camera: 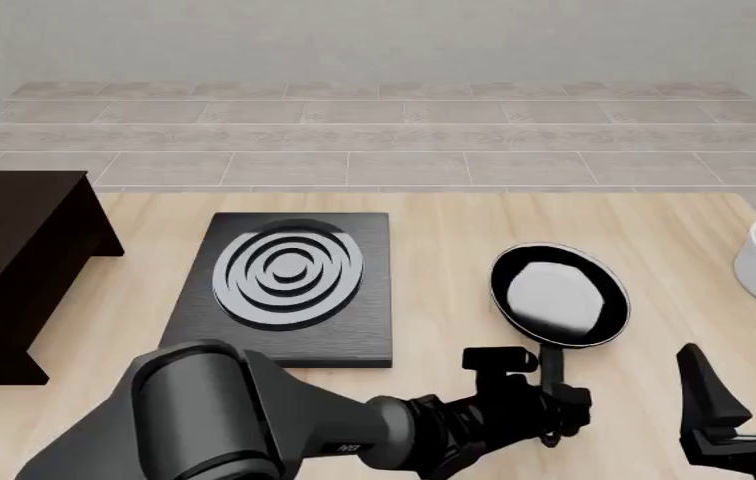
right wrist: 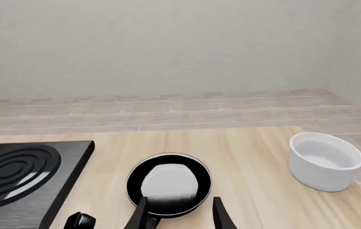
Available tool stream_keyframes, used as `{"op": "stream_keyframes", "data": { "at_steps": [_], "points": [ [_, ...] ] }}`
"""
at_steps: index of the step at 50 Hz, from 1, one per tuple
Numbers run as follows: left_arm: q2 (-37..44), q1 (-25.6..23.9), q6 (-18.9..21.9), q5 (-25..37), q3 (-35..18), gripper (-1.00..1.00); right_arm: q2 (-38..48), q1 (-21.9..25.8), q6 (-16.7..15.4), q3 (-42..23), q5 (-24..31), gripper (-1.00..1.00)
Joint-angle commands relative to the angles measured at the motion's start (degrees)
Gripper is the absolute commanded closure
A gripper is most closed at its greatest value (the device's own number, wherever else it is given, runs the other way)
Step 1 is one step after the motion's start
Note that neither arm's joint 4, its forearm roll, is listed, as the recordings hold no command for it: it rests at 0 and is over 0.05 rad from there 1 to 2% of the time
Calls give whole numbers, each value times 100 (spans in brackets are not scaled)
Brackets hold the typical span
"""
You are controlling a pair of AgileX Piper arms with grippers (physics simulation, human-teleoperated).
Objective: Put the frying pan on top of the cabinet.
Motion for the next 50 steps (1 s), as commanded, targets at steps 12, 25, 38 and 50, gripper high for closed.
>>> {"op": "stream_keyframes", "data": {
  "at_steps": [12,25,38,50],
  "points": [
    [310,199,-372,205,21,100,110,-6,25,-1,-102,-100],
    [228,249,-270,227,67,100,3,-10,21,-2,-1,-100],
    [-84,453,23,253,212,100,35,-7,22,-1,-35,-100],
    [-389,622,210,275,352,100,-85,-2,4,0,78,-100]
  ]
}}
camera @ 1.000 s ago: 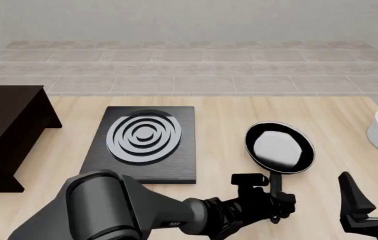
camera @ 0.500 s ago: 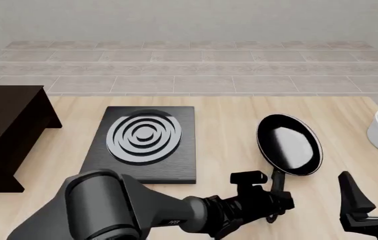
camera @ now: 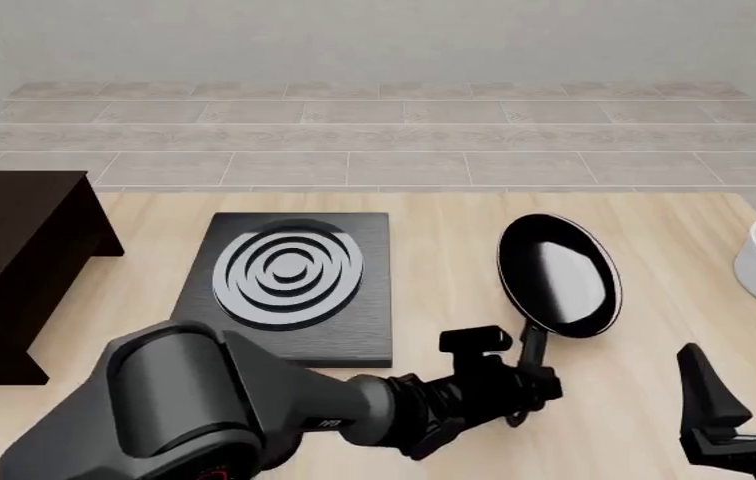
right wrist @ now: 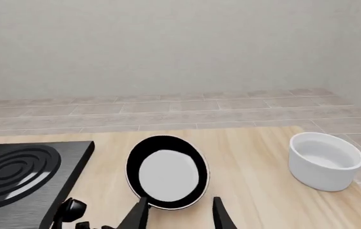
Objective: Put the frying pan on top of the cabinet.
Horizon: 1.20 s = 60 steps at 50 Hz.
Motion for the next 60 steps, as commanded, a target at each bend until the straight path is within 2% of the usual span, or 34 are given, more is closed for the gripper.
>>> {"op": "stream_keyframes", "data": {
  "at_steps": [1,28,55,60],
  "points": [
    [-206,261,285,96,154,100,-49,3,-7,0,44,-100],
    [-1207,430,291,-234,862,100,-94,20,-35,-1,96,-100],
    [-2464,595,423,-175,1459,100,-60,32,-75,1,56,-100],
    [-2676,763,420,-119,1525,100,-39,33,-76,2,35,-100]
  ]
}}
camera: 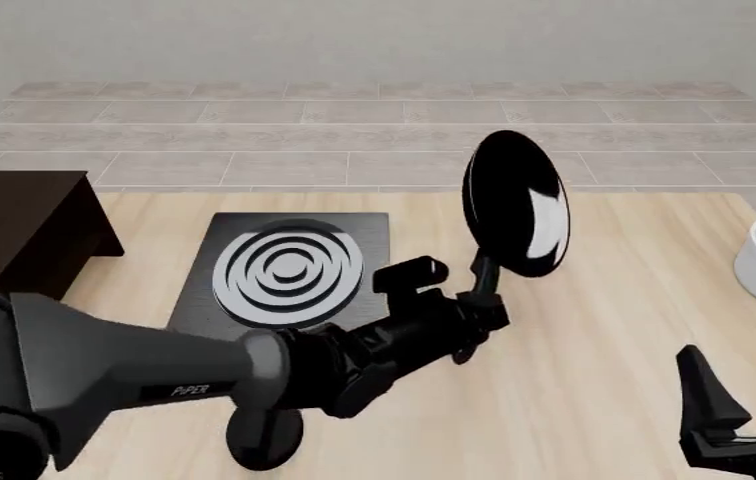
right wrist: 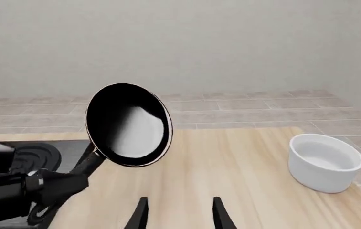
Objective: Put the frying pan on top of the cabinet.
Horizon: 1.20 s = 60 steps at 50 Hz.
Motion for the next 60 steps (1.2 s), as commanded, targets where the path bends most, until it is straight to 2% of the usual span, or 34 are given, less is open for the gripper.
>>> {"op": "stream_keyframes", "data": {
  "at_steps": [1,15,23,37,45,46,51,55,60],
  "points": [
    [-634,225,-19,-32,110,100,24,2,-6,1,-24,-100],
    [-1242,614,-9,100,372,100,-11,1,-7,1,6,-100],
    [-1682,1049,-81,234,580,100,-59,0,-6,1,42,-100],
    [-2446,1632,-385,264,1020,100,-112,4,-22,0,83,-100],
    [-2968,2257,-411,343,1248,100,-111,9,-28,1,81,-100],
    [-2970,2382,-557,352,1301,100,-118,12,-37,1,89,-100],
    [-3215,2880,-652,504,1409,100,-151,22,-53,1,122,-100],
    [-3524,3340,-566,598,1496,100,-152,22,-59,1,124,-100],
    [-3661,3591,-717,640,1610,100,-151,27,-70,1,127,-100]
  ]
}}
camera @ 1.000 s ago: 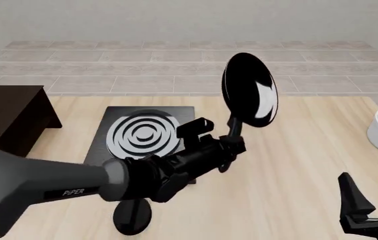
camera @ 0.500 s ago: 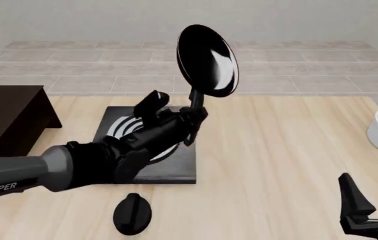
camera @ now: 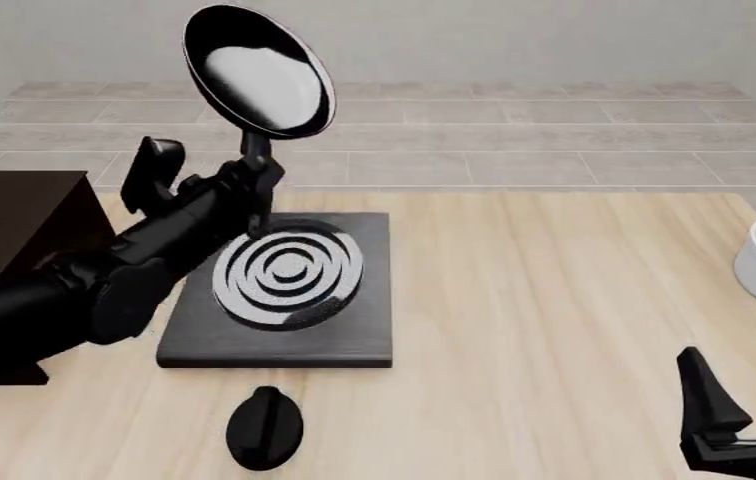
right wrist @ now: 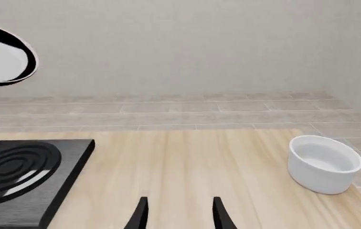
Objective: Put the frying pan on top of the cabinet.
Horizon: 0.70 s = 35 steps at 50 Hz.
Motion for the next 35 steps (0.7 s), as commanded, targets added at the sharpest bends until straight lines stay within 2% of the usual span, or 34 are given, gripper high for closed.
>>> {"op": "stream_keyframes", "data": {
  "at_steps": [1,18,23,24,26,27,35],
  "points": [
    [-694,878,-173,123,179,100,-26,6,-17,0,28,-100],
    [-1367,1764,-731,101,718,100,14,18,-11,0,4,-100],
    [-1616,2159,-699,191,813,100,23,17,-37,0,-13,-100],
    [-1636,2251,-894,78,947,100,17,15,-32,-5,-5,-100],
    [-1740,2299,-862,133,953,100,21,16,-36,-3,-7,-100],
    [-1733,2427,-1057,65,1071,100,21,16,-36,-3,-7,-100],
    [-1998,2675,-1408,-147,1385,100,6,17,-39,-3,6,-100]
  ]
}}
